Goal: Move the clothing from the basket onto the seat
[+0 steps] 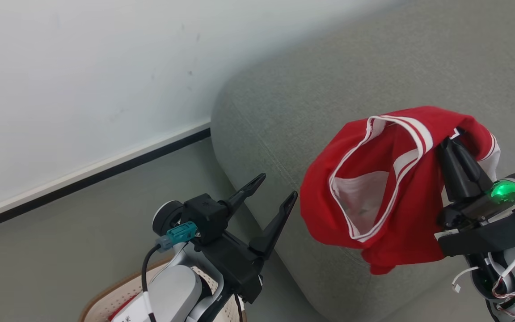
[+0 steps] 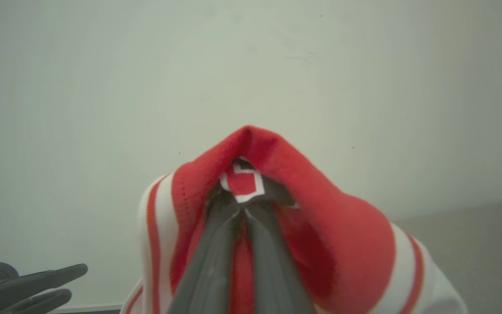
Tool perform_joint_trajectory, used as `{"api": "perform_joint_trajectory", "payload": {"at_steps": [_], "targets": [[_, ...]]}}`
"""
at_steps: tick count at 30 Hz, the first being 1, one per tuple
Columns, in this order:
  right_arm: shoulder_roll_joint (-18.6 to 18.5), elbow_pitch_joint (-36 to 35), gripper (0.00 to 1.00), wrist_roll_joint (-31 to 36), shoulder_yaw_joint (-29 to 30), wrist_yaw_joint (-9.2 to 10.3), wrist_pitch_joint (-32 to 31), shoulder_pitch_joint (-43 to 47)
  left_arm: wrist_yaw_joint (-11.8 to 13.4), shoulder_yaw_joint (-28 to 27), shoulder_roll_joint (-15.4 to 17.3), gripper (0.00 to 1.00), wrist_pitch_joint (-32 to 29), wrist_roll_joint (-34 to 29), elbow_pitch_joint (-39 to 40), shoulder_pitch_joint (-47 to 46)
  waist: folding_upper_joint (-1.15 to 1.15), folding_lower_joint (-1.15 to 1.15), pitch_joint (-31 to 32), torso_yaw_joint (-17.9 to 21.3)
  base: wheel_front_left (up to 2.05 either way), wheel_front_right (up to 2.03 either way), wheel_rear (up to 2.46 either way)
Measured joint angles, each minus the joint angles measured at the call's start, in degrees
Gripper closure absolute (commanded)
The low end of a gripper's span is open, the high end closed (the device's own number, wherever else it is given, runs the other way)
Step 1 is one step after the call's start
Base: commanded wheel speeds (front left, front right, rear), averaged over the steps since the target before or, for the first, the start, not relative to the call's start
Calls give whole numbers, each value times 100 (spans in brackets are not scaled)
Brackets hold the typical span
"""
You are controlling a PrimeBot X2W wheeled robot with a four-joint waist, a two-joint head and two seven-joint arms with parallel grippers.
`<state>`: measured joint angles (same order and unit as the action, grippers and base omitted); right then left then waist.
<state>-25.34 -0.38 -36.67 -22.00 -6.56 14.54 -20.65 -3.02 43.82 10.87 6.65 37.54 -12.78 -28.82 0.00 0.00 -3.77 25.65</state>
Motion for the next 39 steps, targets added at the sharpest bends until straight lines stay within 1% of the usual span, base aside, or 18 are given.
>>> {"api": "perform_joint_trajectory", "payload": {"at_steps": [7,12,15,19,26,33,39], "targets": [[0,-148,100,69,253,-3,1,46,-2,96,-69,0,-55,-79,-69,-130,0,0,-235,195,0,0,0],[-3,-138,100,81,380,-22,1,10,-4,123,-103,0,-107,-154,-77,-242,0,0,-420,211,0,0,0],[-80,24,100,67,426,-51,2,-212,-3,148,-109,0,-160,-192,-67,-301,0,0,-546,186,0,0,0],[-341,327,100,-25,455,-52,15,-743,-3,177,-108,0,-248,-232,-16,-423,0,1,-742,122,0,0,0],[-875,879,100,-644,212,-53,16,-1723,-1,227,-120,0,-414,-325,110,-699,0,1,-1167,-57,0,0,0],[-1338,1634,100,-1184,90,-53,16,-2880,-2,245,-168,0,-559,-393,222,-1073,1,1,-1661,-300,0,0,0],[-1600,2125,100,-1578,-5,-57,16,-3616,-1,246,-219,0,-658,-534,287,-1341,1,2,-2117,-531,0,0,0]]}}
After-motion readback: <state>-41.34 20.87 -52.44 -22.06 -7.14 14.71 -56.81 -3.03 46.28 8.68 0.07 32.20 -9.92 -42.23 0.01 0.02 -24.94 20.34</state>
